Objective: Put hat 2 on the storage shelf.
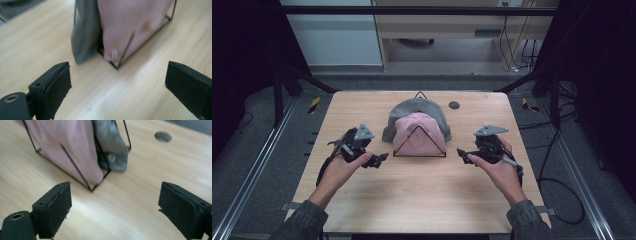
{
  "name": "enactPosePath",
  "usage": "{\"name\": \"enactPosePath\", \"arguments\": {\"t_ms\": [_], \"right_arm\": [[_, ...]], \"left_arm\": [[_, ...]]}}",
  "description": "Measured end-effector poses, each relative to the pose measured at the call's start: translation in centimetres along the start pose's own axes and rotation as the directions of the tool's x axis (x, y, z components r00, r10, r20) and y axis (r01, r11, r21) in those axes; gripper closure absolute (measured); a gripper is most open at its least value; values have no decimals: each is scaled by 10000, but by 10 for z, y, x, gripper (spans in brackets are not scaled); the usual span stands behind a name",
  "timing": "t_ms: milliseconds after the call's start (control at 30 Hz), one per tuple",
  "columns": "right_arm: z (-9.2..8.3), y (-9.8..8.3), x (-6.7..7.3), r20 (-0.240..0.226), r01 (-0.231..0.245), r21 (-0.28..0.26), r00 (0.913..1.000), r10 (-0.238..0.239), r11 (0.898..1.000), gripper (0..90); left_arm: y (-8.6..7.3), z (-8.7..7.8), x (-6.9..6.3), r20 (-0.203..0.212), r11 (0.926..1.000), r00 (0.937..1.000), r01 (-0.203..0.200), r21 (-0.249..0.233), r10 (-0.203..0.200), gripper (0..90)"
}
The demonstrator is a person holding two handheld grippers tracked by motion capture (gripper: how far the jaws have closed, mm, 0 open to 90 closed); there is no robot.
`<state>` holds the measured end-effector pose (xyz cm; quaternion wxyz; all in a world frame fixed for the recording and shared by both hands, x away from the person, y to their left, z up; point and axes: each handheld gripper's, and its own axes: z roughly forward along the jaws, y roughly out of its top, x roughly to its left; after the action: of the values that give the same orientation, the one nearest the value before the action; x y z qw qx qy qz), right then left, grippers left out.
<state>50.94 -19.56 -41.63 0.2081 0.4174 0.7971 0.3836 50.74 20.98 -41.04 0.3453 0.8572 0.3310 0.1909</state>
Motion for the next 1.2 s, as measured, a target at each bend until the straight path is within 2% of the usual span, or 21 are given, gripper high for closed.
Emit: {"name": "enactPosePath", "arguments": {"t_ms": [67,100,167,233,300,333,500,567,633,733,867,1067,1100,1200], "right_arm": [[-1,-14,2,6,24,88,10000,-24,10000,97],[-1,-21,3,-20,51,189,10000,-51,9998,95],[0,-32,6,-100,90,361,9999,-87,9993,89],[3,-42,8,-211,4,423,9998,5,9991,92],[5,-46,8,-270,-31,508,9996,44,9987,93],[11,-53,10,-199,-80,726,9998,94,9973,109],[16,-62,8,-129,-349,996,9993,364,9944,126],[17,-64,8,-247,-521,1030,9982,550,9933,131],[20,-66,6,-204,-506,1108,9984,532,9925,134],[23,-70,4,-138,-857,1174,9960,879,9894,137],[28,-74,3,-2,-909,1446,9958,918,9853,132],[32,-76,1,127,-1038,1575,9946,1031,9820,125],[34,-78,1,166,-1058,1740,9944,1045,9790,122],[36,-79,2,295,-933,1763,9956,895,9799,108]], "left_arm": [[-15,2,-1,94,9997,9998,201,114,-202,58],[-15,2,-1,94,9997,9998,201,114,-202,61],[-35,3,-1,-239,9993,9991,359,74,-358,83],[-44,5,1,-73,9975,9976,691,154,-689,84],[-49,7,2,-6,9969,9973,738,289,-738,81],[-57,11,3,-180,9948,9968,784,655,-774,80],[-72,20,6,-214,9882,9946,1034,1132,-1016,73],[-75,23,7,-177,9843,9934,1143,1348,-1129,71],[-76,25,6,-84,9828,9931,1173,1424,-1173,71],[-77,29,4,-17,9817,9935,1131,1530,-1142,65],[-78,32,5,29,9791,9935,1113,1701,-1134,62],[-81,36,6,82,9744,9917,1246,1871,-1284,55],[-81,38,7,38,9751,9928,1165,1889,-1193,43],[-81,38,7,11,9751,9927,1186,1872,-1210,37]]}}
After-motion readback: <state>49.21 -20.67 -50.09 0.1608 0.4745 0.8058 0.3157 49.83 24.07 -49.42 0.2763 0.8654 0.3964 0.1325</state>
